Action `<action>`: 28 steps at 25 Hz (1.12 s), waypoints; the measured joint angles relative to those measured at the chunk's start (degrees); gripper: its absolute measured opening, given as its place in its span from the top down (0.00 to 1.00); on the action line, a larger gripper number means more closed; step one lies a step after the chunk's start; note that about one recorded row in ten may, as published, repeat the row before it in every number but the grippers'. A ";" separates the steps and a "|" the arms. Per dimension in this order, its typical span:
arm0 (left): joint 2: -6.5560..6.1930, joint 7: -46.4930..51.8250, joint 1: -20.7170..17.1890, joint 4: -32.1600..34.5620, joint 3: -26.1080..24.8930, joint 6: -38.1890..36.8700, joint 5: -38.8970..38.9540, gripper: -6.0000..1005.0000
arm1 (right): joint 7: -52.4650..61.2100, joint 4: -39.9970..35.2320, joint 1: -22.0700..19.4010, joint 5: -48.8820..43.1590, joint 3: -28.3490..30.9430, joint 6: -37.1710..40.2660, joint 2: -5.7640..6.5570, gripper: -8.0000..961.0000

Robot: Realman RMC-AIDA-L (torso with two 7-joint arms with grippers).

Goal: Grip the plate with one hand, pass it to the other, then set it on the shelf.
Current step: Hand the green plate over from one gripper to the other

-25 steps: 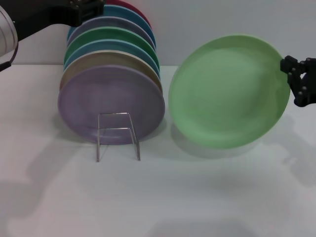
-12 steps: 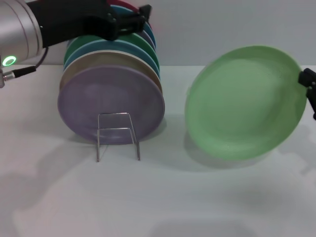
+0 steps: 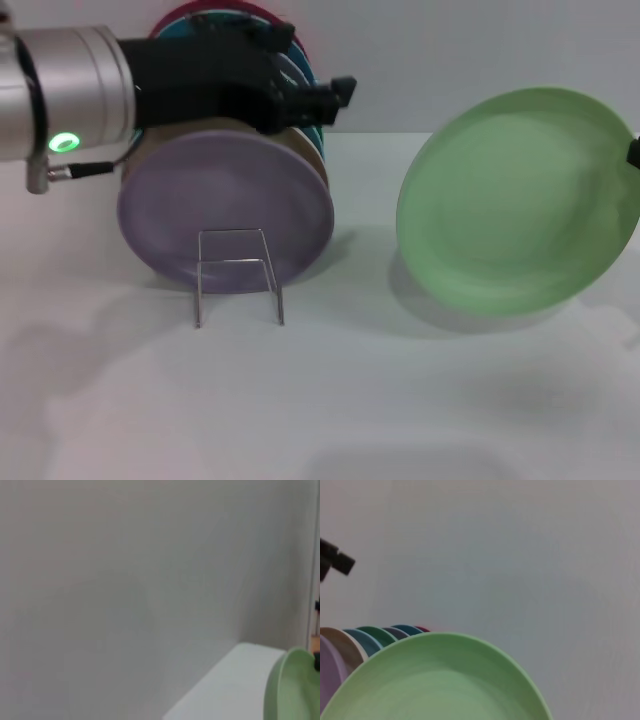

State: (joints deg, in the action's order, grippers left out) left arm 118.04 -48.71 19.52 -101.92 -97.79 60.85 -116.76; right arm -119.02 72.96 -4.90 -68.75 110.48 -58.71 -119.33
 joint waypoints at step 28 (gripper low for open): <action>0.44 -1.28 4.55 9.70 14.76 -9.90 -4.13 0.29 | 0.68 -0.97 1.70 -4.38 0.19 -1.45 0.16 0.98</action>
State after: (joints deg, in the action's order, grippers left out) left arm 118.48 -49.99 24.07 -92.23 -83.03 50.95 -120.89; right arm -118.34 71.99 -3.20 -73.13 110.67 -60.15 -119.18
